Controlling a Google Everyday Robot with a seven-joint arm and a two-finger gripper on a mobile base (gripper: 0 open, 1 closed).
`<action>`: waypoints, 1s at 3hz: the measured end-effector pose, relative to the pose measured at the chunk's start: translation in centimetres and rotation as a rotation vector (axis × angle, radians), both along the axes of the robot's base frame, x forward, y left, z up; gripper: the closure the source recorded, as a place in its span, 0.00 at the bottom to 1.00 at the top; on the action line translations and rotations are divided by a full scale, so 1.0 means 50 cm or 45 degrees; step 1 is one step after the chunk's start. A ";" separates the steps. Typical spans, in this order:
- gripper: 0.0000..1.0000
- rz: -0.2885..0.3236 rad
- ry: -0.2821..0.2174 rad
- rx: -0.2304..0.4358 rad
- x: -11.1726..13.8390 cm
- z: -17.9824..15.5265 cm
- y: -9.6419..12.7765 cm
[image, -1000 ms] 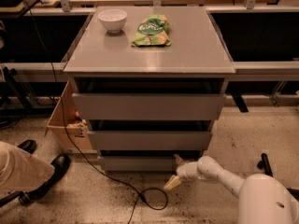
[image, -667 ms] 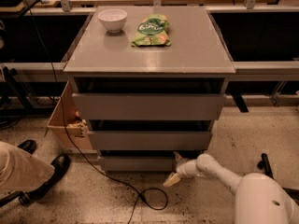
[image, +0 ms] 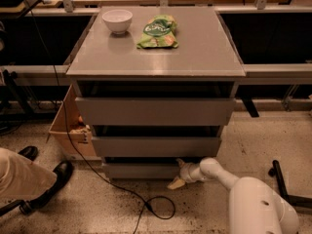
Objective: Open bottom drawer
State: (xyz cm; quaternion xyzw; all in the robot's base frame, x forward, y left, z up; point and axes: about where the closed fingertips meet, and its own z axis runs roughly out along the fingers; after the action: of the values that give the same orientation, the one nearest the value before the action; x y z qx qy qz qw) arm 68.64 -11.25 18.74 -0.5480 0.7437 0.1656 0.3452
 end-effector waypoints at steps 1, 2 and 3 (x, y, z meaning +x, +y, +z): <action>0.44 0.028 0.013 -0.011 -0.017 -0.003 0.005; 0.55 0.103 0.045 -0.020 -0.071 0.013 0.019; 0.40 0.200 0.151 -0.008 -0.173 0.010 0.051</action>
Offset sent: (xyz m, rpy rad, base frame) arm -0.0903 0.0264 0.0140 -0.0190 0.0943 0.1819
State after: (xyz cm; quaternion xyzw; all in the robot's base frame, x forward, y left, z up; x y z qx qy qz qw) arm 59.97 -8.71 19.22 -0.5950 0.7180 0.2220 0.2848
